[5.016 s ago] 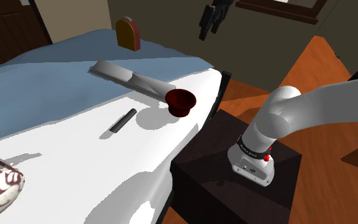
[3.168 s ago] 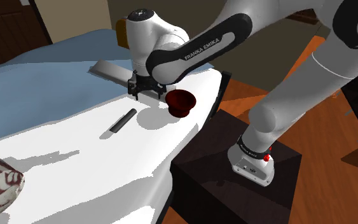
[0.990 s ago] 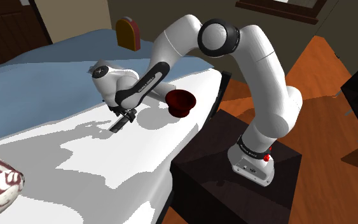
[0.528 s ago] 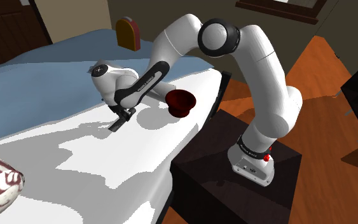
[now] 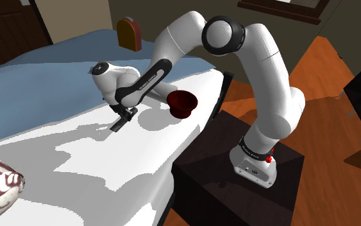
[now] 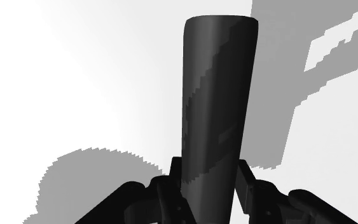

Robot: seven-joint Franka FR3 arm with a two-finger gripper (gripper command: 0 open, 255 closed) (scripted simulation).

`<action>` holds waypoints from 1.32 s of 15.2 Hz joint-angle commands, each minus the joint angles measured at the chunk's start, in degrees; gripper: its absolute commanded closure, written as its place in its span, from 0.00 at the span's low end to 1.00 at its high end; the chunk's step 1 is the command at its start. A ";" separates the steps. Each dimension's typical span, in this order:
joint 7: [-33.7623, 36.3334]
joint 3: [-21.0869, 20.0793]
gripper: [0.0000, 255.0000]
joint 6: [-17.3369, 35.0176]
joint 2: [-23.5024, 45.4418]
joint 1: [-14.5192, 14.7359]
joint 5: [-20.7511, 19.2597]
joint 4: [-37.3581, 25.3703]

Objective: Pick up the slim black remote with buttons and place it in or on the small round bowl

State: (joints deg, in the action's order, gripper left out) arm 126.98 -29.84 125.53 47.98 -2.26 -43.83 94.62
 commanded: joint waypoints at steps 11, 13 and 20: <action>-2.63 -3.06 1.00 -4.54 -6.33 -2.07 3.65 1.36; -3.11 -3.55 1.00 -5.36 -7.32 -2.38 4.28 1.40; -4.84 -5.17 1.00 -8.40 -10.61 -3.40 6.51 1.15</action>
State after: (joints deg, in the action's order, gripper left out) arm 122.28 -34.76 117.65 37.82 -5.64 -37.65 95.88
